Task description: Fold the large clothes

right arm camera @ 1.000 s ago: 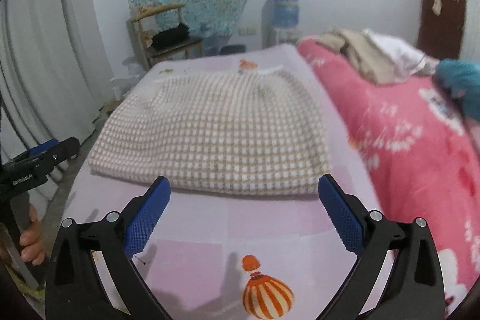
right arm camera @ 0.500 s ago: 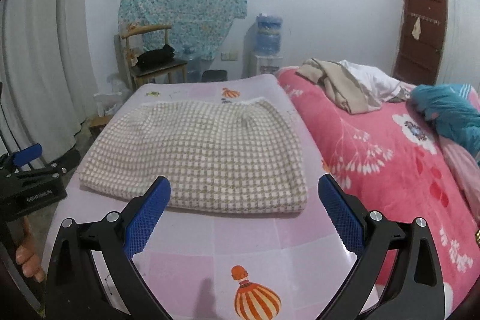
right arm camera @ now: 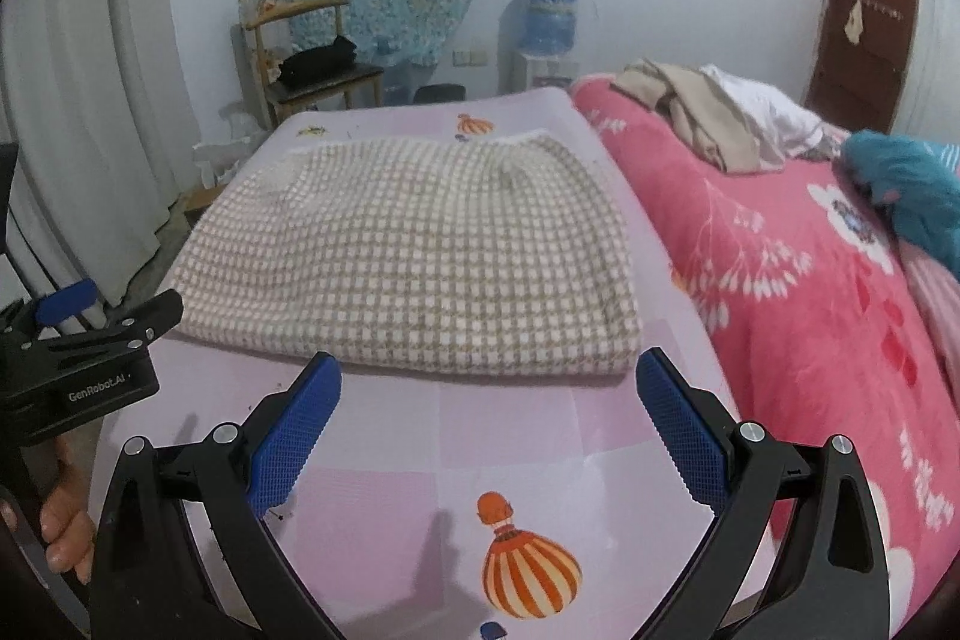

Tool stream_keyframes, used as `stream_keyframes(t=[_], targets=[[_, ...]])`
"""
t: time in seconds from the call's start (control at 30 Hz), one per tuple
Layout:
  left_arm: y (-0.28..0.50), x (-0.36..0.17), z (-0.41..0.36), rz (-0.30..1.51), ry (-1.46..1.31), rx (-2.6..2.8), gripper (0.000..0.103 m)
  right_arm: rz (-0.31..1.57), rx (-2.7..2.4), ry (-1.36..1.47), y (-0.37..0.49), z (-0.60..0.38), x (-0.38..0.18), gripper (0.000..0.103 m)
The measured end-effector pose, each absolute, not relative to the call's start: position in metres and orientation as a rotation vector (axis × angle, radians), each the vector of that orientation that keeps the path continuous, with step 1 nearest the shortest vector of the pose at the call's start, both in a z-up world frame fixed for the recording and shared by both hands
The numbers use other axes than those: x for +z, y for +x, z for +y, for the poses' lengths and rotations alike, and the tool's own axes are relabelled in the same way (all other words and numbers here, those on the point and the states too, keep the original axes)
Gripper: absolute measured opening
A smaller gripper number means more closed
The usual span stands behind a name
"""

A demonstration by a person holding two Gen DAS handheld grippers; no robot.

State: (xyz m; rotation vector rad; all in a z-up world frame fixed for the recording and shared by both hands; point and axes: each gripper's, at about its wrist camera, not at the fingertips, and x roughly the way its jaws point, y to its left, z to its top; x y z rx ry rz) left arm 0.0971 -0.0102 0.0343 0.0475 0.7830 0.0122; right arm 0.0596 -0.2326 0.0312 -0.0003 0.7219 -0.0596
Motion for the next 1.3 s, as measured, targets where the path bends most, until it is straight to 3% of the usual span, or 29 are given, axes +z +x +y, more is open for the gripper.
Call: stream_keyframes(t=[0.27,1.3], targets=[[0.100,0.025,-0.010,0.833,0.038,0.031,0.098,0.814,-0.045,0.047,0.064,-0.235,0.017,0.095],[0.103,0.015,-0.009,0.892,0.037,0.031,0.098,0.864,-0.023,0.040,0.066,-0.227,0.010,0.095]])
